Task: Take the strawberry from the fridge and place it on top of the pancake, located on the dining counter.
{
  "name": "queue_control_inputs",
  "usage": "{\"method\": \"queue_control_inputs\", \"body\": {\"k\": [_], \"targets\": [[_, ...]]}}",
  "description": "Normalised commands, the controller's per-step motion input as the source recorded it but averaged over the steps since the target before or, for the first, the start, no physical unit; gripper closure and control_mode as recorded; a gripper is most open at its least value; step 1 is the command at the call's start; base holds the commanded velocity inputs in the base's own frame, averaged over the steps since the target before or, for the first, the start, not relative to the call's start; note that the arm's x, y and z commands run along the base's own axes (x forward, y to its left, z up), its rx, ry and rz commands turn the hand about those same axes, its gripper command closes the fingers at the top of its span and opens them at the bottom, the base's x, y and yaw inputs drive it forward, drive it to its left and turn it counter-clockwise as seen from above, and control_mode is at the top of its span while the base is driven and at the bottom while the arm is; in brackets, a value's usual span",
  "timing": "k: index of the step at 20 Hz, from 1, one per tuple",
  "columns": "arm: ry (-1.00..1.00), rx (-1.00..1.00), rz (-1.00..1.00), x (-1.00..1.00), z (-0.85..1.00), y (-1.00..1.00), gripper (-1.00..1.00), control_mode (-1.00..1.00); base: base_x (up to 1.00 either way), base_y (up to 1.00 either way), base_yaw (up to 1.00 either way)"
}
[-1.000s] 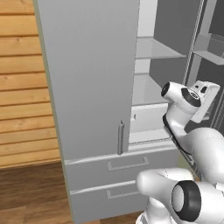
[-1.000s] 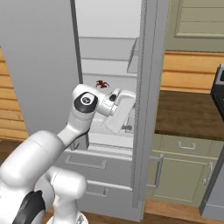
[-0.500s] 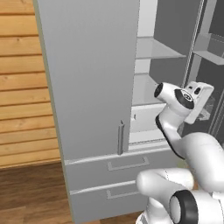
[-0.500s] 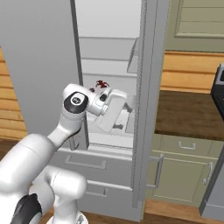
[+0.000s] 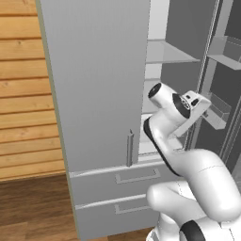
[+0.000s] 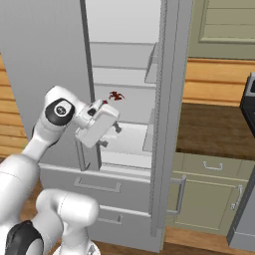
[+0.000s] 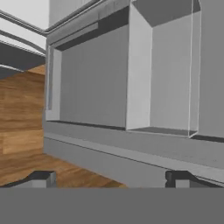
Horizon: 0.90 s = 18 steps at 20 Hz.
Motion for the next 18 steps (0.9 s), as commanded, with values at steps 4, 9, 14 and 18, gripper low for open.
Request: {"method": "queue_control_inputs", "body": {"k": [4,9,14,18], "targets": [[-0.12,0.52,-0.15,0.18,-0.28,1.0,-1.0,-1.0,0.0,0.0,0.0],[-0.1,0.61,-0.22,0.34,-0.46,0.91,-1.0,-1.0,0.0,0.0,0.0],[-0.13,0.75,-0.24,0.28,-0.48,0.54,-1.0,-1.0,0.0,0.0,0.0],[-0.39,0.34,-0.23,0.11,-0.05,0.5,-1.0,-1.0,0.0,0.0,0.0]]}}
